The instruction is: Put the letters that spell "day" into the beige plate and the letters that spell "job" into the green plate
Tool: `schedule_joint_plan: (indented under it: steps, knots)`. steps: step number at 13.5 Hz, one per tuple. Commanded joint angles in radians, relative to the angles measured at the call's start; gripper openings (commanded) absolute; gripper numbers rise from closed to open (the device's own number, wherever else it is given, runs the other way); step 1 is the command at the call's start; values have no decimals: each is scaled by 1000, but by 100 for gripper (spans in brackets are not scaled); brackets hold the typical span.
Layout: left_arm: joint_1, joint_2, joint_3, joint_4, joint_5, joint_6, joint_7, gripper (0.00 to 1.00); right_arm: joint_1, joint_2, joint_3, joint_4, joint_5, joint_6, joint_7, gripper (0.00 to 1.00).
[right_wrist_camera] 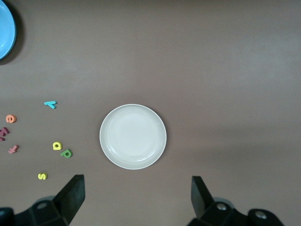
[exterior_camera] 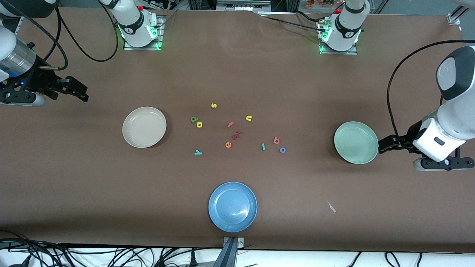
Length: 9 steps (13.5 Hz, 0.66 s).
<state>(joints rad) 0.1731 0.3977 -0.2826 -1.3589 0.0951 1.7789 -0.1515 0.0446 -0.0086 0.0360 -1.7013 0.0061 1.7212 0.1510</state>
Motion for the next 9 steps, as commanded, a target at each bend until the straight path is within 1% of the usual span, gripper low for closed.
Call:
schedule_joint_plan:
  steps: [1,3,5,7,9]
  knots:
    - [2,-27,2,-17,-29,-10,17,100,0,-4,2,3,12,-8,1,100]
    - [6,-27,2,-17,-29,-10,17,100,0,-4,2,3,12,-9,-1,100]
    - [6,-27,0,-19,-28,-10,17,100,52,2,2,0,9,-17,-5,100]
    - [8,-28,0,-19,-29,-10,17,100,119,38,2,2,-3,-47,-4,100]
    - [8,-28,0,-19,-29,-10,20,100,161,96,4,0,-1,-90,22,100]
